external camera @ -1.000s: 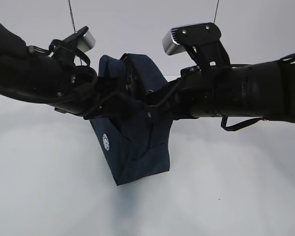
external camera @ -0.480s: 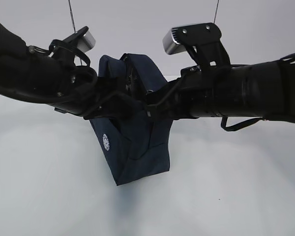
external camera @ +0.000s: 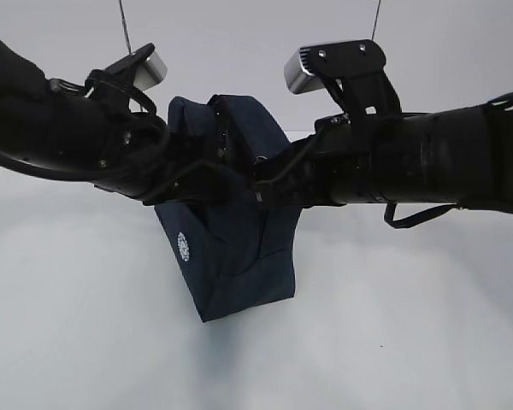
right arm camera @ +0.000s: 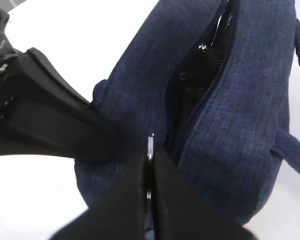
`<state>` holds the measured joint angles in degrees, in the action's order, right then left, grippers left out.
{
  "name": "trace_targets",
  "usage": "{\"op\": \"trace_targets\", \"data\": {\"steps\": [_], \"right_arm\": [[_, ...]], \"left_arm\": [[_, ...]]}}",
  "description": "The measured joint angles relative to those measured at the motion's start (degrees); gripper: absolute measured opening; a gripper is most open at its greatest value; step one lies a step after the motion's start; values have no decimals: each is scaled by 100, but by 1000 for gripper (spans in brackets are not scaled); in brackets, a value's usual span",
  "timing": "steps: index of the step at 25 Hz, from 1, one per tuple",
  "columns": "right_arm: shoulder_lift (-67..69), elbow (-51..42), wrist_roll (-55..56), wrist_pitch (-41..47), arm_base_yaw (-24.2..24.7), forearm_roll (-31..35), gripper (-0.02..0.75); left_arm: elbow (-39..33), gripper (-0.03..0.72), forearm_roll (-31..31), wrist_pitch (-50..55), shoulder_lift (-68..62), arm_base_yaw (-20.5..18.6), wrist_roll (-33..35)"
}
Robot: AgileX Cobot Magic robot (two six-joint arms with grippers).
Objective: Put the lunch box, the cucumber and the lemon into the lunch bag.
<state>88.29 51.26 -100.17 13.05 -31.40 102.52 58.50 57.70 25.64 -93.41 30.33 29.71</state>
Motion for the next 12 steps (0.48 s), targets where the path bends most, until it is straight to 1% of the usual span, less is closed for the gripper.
{"op": "trace_targets", "data": {"steps": [5,6,8,12], "right_arm": [[0,0,0,0,0,0,8],[0,0,0,0,0,0,8],[0,0,0,0,0,0,8],[0,0,0,0,0,0,8]], "left_arm": [[0,253,0,-9,0,0,101],[0,278,0,-9,0,0,100],[0,311,-10,-9,0,0,103],[0,326,-10,-9,25,0,138]]}}
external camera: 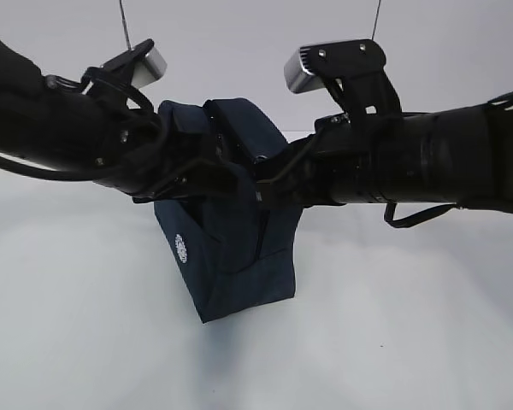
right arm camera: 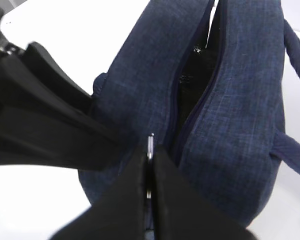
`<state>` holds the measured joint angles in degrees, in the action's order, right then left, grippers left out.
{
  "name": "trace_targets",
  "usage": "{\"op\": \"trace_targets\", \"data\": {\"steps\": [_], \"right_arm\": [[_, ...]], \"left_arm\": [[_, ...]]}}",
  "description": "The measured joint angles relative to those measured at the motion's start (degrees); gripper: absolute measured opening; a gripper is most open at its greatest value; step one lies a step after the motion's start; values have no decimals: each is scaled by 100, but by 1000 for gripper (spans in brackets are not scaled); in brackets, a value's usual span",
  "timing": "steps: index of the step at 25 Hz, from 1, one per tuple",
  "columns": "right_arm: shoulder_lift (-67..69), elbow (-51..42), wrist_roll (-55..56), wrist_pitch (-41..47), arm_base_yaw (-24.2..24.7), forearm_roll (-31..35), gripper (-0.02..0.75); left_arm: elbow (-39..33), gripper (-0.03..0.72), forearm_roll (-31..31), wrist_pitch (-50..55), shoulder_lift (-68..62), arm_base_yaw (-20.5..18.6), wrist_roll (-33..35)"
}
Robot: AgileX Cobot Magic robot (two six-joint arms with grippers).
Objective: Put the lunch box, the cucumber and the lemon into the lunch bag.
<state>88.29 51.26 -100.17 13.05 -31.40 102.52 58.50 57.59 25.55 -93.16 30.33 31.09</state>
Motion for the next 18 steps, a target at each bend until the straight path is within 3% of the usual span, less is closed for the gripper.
{"op": "trace_targets", "data": {"steps": [6,13,15,18], "right_arm": [[0,11,0,0,0,0,8],[0,11,16,-12,0,0,8],[0,11,91,-12,0,0,8],[0,11,133,-1,0,0,8]], "left_arm": [[-146,329,-13,-436,480,0,147],[-1147,330,133,-1274,1201,23,358],[-1408,330,168,-1526,1308,175,540],[-1670,330,192,-2007,1405,697,782]]}}
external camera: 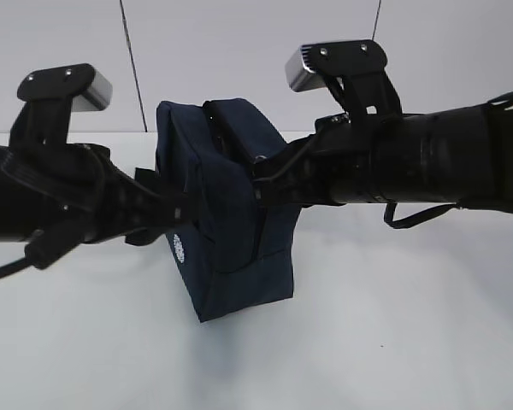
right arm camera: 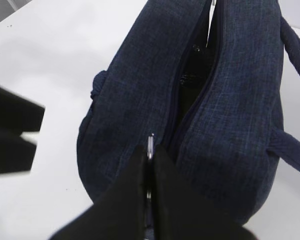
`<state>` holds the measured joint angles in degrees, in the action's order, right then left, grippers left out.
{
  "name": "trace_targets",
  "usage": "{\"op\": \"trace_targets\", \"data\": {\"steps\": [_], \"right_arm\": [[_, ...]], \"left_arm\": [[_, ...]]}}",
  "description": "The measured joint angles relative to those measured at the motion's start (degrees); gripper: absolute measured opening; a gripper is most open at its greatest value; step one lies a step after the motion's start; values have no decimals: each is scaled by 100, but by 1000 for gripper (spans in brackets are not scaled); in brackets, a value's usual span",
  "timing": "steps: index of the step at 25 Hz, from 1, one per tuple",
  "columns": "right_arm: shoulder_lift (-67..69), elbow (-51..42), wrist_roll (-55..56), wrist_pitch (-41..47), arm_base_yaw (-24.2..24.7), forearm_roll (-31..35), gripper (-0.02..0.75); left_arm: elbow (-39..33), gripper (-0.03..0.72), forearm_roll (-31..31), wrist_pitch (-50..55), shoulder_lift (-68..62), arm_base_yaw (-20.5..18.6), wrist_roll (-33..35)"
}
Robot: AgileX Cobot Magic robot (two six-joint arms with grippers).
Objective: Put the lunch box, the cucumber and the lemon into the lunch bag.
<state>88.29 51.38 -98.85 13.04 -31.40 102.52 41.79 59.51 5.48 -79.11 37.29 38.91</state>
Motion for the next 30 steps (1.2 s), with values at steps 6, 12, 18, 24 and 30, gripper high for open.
{"op": "trace_targets", "data": {"steps": [6,12,18,24,30], "right_arm": [[0,0,18,10,0,0,8],[0,0,18,22,0,0,8],[0,0,27,22,0,0,8],[0,0,27,22,0,0,8],[0,0,40,22,0,0,8]], "left_arm": [[-57,330,-332,-983,-6,1116,244],[-242,330,-346,-1321,-314,1222,256],[-624,330,-248,-2037,-339,1230,256],[-636,330,-292,-2312,-339,1305,108],[-636,330,-654,-2827,-463,1803,-245]]}}
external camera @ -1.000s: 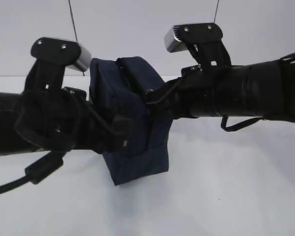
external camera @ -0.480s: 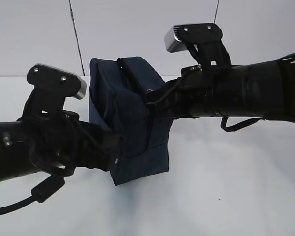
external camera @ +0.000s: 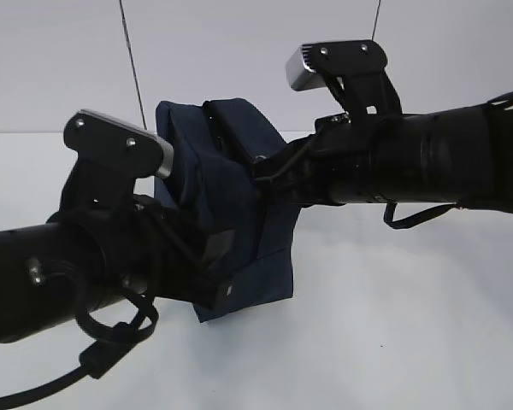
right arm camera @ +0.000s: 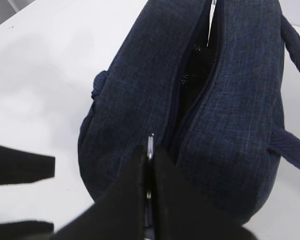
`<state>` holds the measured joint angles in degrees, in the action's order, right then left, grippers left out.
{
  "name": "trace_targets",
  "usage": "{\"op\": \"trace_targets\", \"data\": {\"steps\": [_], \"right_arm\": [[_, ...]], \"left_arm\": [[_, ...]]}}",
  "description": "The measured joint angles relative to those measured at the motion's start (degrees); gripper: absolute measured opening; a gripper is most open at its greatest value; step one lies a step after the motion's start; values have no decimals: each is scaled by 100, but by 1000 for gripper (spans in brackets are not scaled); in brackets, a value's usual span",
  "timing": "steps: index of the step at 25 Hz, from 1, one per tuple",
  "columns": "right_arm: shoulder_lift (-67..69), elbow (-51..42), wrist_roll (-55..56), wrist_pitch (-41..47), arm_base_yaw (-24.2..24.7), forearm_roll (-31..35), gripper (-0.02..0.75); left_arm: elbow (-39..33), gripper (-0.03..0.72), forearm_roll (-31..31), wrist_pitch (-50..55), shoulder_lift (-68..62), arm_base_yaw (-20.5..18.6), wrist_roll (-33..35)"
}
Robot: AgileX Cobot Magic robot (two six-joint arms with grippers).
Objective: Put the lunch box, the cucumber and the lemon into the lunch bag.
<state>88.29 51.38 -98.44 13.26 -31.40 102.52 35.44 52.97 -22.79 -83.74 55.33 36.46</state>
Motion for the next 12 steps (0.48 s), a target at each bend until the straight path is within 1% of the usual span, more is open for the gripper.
{"op": "trace_targets", "data": {"steps": [7,12], "right_arm": [[0,0,14,28,0,0,8],[0,0,42,119,0,0,8]], "left_arm": [[0,330,-56,-371,-423,54,-197],[0,330,-410,-478,-495,54,-591]]}}
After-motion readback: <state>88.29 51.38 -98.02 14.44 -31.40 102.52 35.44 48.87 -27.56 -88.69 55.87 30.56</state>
